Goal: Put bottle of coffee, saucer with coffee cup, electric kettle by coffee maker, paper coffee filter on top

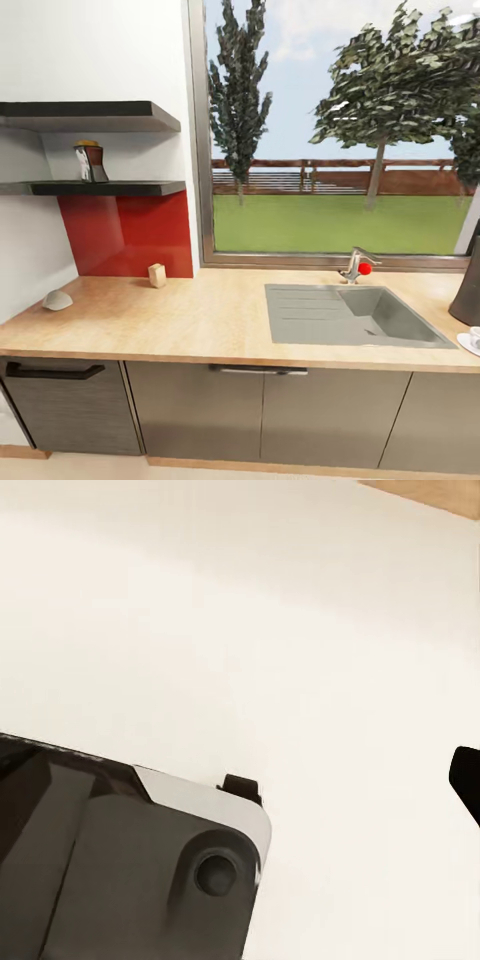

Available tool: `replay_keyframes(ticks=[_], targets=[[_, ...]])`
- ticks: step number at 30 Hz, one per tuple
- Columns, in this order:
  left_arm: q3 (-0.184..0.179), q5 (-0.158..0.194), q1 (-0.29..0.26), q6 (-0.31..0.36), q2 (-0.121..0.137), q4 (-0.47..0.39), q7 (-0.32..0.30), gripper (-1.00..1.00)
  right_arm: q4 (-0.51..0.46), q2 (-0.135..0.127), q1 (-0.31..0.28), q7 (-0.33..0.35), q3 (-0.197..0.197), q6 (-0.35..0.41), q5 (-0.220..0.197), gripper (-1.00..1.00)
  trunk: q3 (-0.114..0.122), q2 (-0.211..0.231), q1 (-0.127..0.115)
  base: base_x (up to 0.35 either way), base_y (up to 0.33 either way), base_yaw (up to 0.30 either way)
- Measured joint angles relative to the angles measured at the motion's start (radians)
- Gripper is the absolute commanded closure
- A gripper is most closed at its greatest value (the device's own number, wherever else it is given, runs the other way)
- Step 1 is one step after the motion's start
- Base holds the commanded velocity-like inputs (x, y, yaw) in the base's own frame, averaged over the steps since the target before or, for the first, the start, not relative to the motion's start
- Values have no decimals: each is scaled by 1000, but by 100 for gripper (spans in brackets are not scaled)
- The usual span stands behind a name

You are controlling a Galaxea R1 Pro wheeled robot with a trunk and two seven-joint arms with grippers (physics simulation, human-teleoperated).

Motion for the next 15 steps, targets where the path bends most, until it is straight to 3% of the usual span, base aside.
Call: replay_keyframes(ticks=[15], targets=[[0,3,0,0,0,0,0,-100,1,1,0,-2,0,0,33,-100,-8,0,0,-4,5,277]])
